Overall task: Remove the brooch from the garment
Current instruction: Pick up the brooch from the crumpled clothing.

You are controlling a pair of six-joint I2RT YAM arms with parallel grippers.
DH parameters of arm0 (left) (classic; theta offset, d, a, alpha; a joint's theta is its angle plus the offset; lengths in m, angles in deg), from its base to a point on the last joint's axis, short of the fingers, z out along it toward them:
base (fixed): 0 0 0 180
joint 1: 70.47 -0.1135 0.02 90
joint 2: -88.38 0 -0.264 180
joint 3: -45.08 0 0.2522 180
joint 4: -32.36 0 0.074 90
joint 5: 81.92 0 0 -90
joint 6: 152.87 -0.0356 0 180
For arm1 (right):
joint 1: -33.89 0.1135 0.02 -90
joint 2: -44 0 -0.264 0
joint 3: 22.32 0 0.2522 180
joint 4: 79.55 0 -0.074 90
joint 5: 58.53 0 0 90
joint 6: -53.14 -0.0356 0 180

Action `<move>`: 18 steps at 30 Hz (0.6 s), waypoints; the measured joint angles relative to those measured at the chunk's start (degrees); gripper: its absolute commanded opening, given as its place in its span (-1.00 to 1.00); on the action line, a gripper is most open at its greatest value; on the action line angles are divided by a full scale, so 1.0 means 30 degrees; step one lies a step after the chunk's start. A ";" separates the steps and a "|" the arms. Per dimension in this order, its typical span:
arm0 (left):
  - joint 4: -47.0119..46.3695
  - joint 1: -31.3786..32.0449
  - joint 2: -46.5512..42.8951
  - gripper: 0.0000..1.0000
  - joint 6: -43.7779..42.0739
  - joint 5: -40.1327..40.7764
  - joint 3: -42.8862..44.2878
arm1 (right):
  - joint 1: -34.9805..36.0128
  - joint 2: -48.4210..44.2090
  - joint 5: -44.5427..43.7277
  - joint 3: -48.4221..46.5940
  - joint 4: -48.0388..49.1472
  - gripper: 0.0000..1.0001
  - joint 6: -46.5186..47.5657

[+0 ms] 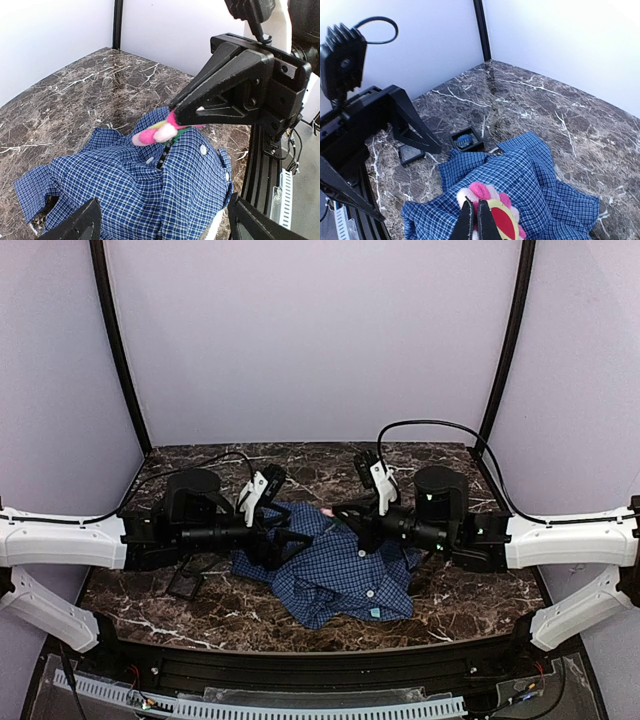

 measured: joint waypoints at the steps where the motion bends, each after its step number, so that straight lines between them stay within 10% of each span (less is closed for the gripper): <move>1: -0.0015 0.0000 0.0000 0.79 -0.0051 0.0007 0.0000 | -0.0007 -0.0029 0.0277 0.0000 0.0240 -1.00 -0.0007; 18: -0.0503 0.0000 0.2404 0.36 -0.1093 0.0095 0.1013 | -0.0109 -0.0561 0.1005 0.0044 0.0532 -1.00 -0.0015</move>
